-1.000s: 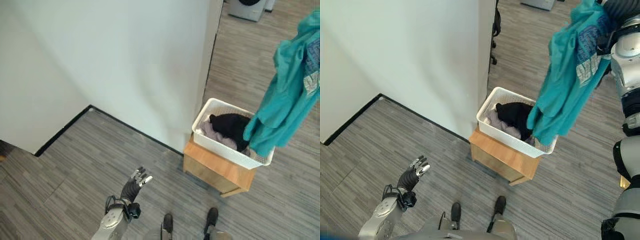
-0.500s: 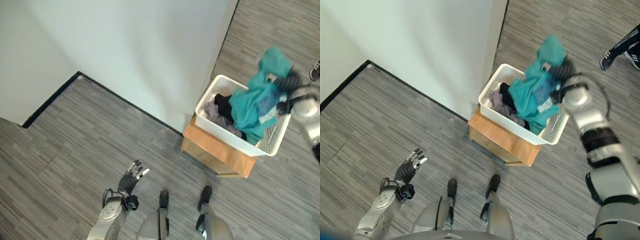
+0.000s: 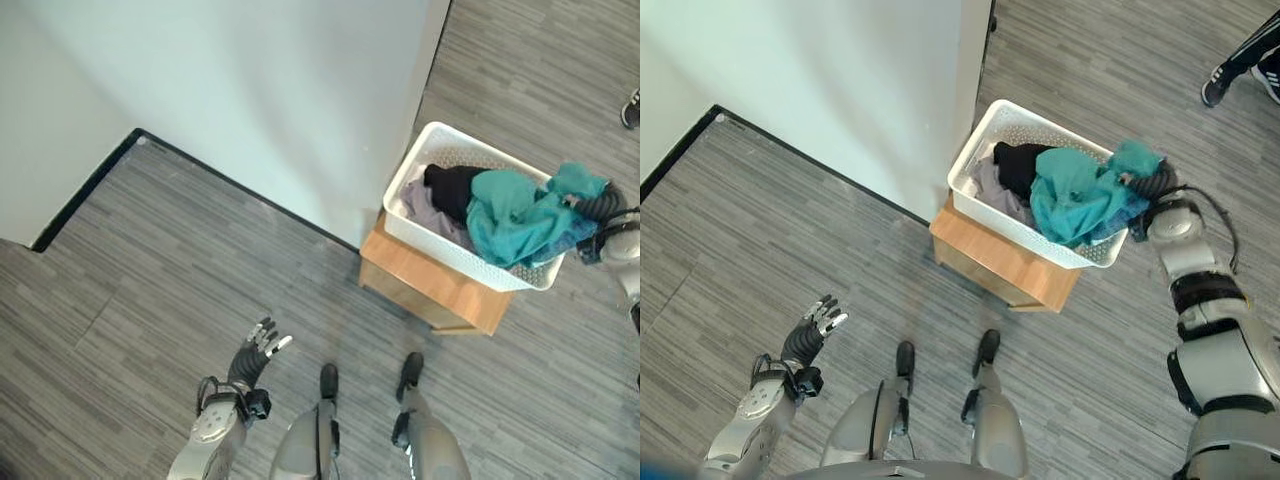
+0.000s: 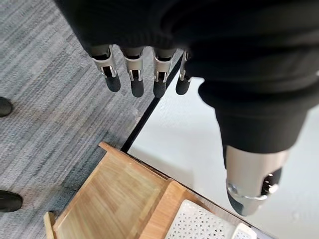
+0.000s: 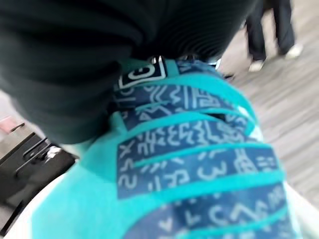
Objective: Pick up bed clothes into laundry basket.
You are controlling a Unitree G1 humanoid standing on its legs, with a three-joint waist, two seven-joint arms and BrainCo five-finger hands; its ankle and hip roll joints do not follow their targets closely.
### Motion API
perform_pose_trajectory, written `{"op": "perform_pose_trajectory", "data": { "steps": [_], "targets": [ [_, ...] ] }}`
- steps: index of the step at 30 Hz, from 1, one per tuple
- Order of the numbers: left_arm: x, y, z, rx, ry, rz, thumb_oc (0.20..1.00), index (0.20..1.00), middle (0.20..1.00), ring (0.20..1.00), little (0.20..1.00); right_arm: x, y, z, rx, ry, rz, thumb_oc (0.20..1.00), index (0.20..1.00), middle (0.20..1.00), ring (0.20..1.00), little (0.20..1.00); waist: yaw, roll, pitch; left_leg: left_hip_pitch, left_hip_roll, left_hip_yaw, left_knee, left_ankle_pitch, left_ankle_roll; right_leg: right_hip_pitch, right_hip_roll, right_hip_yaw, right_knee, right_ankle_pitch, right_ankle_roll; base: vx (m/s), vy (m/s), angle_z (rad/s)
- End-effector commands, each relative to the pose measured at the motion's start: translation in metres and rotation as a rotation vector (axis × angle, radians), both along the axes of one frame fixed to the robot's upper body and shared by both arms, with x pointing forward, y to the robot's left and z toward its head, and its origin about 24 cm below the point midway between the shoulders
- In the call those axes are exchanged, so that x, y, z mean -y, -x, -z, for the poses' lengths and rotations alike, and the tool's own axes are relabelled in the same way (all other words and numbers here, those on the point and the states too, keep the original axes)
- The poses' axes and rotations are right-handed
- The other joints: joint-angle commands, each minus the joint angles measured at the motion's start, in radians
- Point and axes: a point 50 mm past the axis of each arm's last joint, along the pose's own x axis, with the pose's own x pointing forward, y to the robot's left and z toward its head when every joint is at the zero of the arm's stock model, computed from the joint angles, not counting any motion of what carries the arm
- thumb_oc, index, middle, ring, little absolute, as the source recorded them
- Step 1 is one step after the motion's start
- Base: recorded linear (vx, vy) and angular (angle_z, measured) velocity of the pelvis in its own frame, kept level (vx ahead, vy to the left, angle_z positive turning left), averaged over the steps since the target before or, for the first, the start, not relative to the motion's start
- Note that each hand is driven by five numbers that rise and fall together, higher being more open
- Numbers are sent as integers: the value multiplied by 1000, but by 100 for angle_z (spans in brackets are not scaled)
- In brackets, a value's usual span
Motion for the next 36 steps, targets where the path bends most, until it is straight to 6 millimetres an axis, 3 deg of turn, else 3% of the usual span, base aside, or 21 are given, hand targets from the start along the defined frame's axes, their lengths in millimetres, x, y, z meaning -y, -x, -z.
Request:
{"op": "perform_pose_trajectory", "data": {
  "steps": [1,4,5,6,7,9,13,21,24,25,26,27,29,30,31,32,33,36],
  "targets": [
    [-2,-3,-18,88,-9,18,1000,1000,1000,1000,1000,6,-1,-69,154,161,56,200,200,200,200,200,39,12,-18,-67,30,-179,-45,88,-24,98,12,-19,24,-110,69,0,0,0],
    [-2,-6,-19,92,-6,3,1000,1000,1000,1000,1000,-5,-11,-84,153,165,58,200,200,200,200,200,47,14,-16,-83,31,-186,-45,92,-22,84,14,-15,21,-107,68,0,0,0],
    [-3,-7,-19,90,-12,-2,1000,1000,1000,1000,1000,-5,-14,-79,110,135,71,200,200,200,200,200,51,12,-13,-90,31,-189,-45,95,-22,77,16,-14,20,-104,68,-3,9,4],
    [-3,-7,-19,90,-10,-3,1000,1000,1000,1000,1000,-5,-14,-80,111,135,69,555,555,555,555,555,49,13,-13,-91,31,-189,-45,95,-22,76,16,-13,20,-104,68,-2,-8,4],
    [-6,-8,-18,82,-22,-3,1000,1000,1000,1000,1000,-8,-17,-76,33,133,42,1000,1000,1000,1000,1000,54,7,-11,-97,32,-192,-45,98,-23,73,18,-14,20,-104,66,10,-17,4],
    [-6,-8,-19,86,-20,1,1000,1000,1000,1000,1000,-17,-22,-82,21,164,22,1000,1000,1000,1000,1000,54,6,-10,-97,32,-195,-45,98,-24,73,19,-13,19,-104,65,11,-2,2],
    [-4,-12,-20,90,-10,7,1000,1000,1000,1000,1000,-27,-28,-66,-68,163,-57,1000,1000,1000,1000,1000,53,0,-6,-98,31,-197,-45,97,-23,71,21,-8,20,-104,65,0,0,0],
    [2,-18,-24,105,-11,72,1000,1000,1000,1000,1000,-16,-23,-67,-158,206,-53,1000,1000,1000,1000,1000,48,-8,-7,-97,28,-194,-45,94,-25,70,21,1,16,-102,66,0,0,0],
    [1,-23,-28,128,-9,56,1000,1000,1000,1000,1000,-26,-25,-74,-79,169,-116,1000,1000,1000,1000,1000,31,-16,-12,-86,30,-181,-45,88,-26,74,23,12,17,-102,67,-4,7,-5],
    [-1,-24,-29,133,-13,42,1000,1000,1000,1000,1000,-35,-26,-80,-38,185,-160,1000,1000,1000,1000,1000,24,-20,-15,-81,30,-175,-45,85,-26,75,24,18,18,-102,67,7,20,-14],
    [-7,-24,-33,157,-26,-21,1000,1000,1000,1000,1000,-63,-9,-80,160,187,-335,1000,1000,1000,1000,1000,-14,-22,-25,-59,32,-153,-45,71,-24,84,28,39,22,-107,67,0,0,0],
    [-8,-24,-33,157,-28,-20,1000,1000,1000,1000,1000,-63,-9,-79,159,185,-334,1000,1000,1000,1000,1000,-12,-24,-26,-60,32,-152,-45,71,-24,83,27,40,22,-107,67,36,15,-27],
    [-6,-25,-31,169,1,-66,1000,1000,1000,1000,1000,-55,37,-20,271,-7,-382,1000,1000,1000,1000,1000,-61,-4,-49,-24,29,-147,-45,48,-14,109,23,47,36,-132,68,77,-2,-30],
    [-7,-25,-32,167,-14,-57,1000,1000,1000,1000,1000,-41,59,-2,266,-38,-345,1000,1000,1000,1000,1000,-64,-2,-63,-19,27,-149,-45,46,-11,112,18,45,43,-139,68,111,-19,-13],
    [-13,-23,-33,170,-31,-68,1000,1000,1000,1000,1000,-25,92,31,231,-69,-262,1000,1000,1000,1000,1000,-90,14,-81,7,27,-147,-45,38,-9,128,13,49,59,-157,67,77,-14,-5],
    [-12,-22,-32,164,-35,-57,1000,1000,1000,1000,1000,-23,97,33,225,-72,-252,1000,1000,1000,1000,1000,-82,12,-85,8,27,-149,-45,38,-9,129,13,47,59,-158,67,131,-24,7],
    [-15,-20,-31,159,-46,-61,1000,1000,1000,1000,1000,-17,119,64,206,-165,-172,1000,1000,1000,1000,1000,-106,27,-114,34,29,-145,-45,29,-9,149,10,51,67,-173,67,112,-20,2],
    [-15,-17,-29,147,-52,-57,1000,1000,1000,1000,1000,-17,144,95,206,-308,-96,1000,1000,1000,1000,1000,-122,40,-140,74,33,-143,-45,14,-10,180,10,53,79,-197,69,85,-20,-56]
  ]
}}
